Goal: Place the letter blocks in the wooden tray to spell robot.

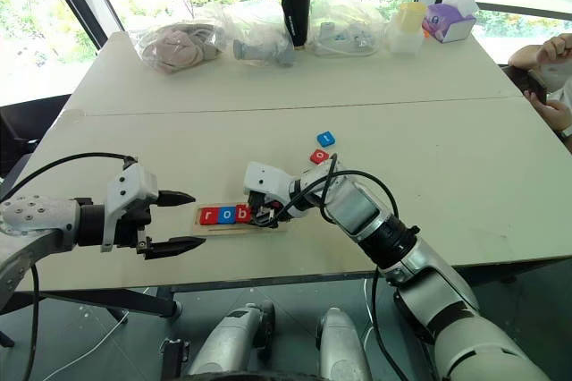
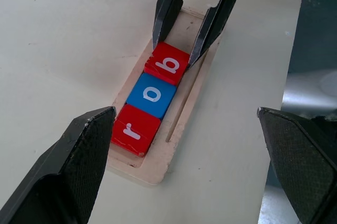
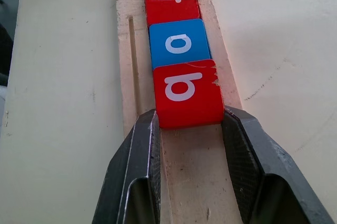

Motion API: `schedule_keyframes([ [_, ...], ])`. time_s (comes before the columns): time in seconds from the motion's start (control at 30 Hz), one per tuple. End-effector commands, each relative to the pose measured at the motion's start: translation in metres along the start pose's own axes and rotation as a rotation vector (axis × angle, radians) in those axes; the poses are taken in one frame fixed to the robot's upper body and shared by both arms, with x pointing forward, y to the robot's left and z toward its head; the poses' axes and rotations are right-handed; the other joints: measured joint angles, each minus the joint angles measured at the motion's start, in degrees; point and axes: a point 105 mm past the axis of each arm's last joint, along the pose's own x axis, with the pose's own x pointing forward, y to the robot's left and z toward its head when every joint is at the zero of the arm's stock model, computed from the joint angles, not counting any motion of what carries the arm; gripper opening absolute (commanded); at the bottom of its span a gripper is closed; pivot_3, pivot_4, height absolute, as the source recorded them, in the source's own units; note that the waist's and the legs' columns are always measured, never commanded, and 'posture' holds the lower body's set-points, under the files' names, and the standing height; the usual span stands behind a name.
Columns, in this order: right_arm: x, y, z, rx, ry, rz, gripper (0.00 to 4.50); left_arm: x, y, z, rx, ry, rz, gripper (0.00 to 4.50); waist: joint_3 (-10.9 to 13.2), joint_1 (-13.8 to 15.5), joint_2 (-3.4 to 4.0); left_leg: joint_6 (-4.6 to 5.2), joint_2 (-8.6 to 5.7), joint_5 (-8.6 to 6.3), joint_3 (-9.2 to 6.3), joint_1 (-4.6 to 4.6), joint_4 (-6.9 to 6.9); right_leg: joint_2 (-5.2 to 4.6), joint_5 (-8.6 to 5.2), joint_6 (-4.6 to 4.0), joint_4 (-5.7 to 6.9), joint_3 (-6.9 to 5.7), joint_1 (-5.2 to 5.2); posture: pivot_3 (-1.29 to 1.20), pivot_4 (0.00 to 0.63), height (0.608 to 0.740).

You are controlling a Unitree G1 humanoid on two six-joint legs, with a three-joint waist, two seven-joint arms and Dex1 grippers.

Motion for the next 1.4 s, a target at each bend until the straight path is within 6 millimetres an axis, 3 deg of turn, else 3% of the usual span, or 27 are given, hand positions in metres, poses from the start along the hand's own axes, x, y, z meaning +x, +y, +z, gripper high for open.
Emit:
schedule_keyframes([
  [0.03, 0.001, -0.002, 0.009, -0.024, -0.009, -0.012, 1.09, 0.001, -0.001, 0.006, 0.021, -0.013, -0.001, 4.50, 0.00, -0.01, 0.00, 0.00, 0.00, 0.00, 0.00, 0.00, 0.00, 0.00, 0.00, 0.00, 0.00, 0.00, 0.00, 0.00, 0.150, 0.740],
  [0.83, -0.005, -0.001, 0.010, -0.021, -0.021, -0.011, 1.09, 0.005, 0.000, 0.008, 0.023, -0.023, -0.004, 4.50, 0.00, 0.05, 0.00, -0.01, 0.00, 0.01, 0.00, 0.00, 0.00, 0.00, 0.00, -0.01, 0.01, 0.00, 0.00, 0.00, 0.150, 0.740],
  [0.87, -0.005, -0.002, 0.012, -0.018, -0.028, -0.017, 2.13, 0.005, 0.001, 0.008, 0.022, -0.024, -0.004, 4.50, 0.00, 0.04, 0.00, -0.01, 0.00, 0.01, 0.00, 0.00, 0.00, 0.00, 0.00, -0.01, 0.01, 0.00, 0.00, 0.00, 0.150, 0.740],
  [0.97, -0.009, -0.010, 0.022, 0.001, -0.071, -0.049, 3.48, 0.004, 0.001, 0.007, 0.021, -0.024, -0.002, 4.50, 0.00, 0.02, 0.00, -0.01, 0.00, 0.01, 0.00, 0.00, 0.00, 0.00, 0.01, 0.00, 0.02, 0.00, 0.00, 0.00, 0.150, 0.740],
  [1.1, -0.019, -0.020, 0.040, 0.039, -0.158, -0.083, 3.48, 0.004, 0.002, 0.007, 0.020, -0.025, 0.000, 4.50, 0.00, 0.02, 0.01, -0.02, 0.00, 0.02, 0.00, -0.01, 0.00, 0.00, 0.01, -0.01, 0.03, 0.00, -0.02, 0.00, 0.150, 0.740],
  [1.23, -0.042, -0.030, 0.067, 0.051, -0.320, -0.115, 3.48, 0.004, 0.003, 0.008, 0.019, -0.029, 0.001, 4.50, 0.00, 0.07, 0.00, -0.02, 0.00, 0.02, -0.01, 0.00, -0.01, 0.01, 0.05, 0.06, 0.03, 0.00, -0.02, 0.00, 0.150, 0.740],
  [1.4, -0.073, -0.031, 0.074, 0.072, -0.426, -0.123, 3.48, 0.002, 0.005, 0.012, 0.008, -0.057, -0.003, 4.50, 0.00, 0.13, 0.01, -0.02, 0.00, 0.02, -0.01, -0.01, -0.01, 0.00, 0.06, 0.08, 0.02, 0.00, -0.02, 0.00, 0.150, 0.740],
])
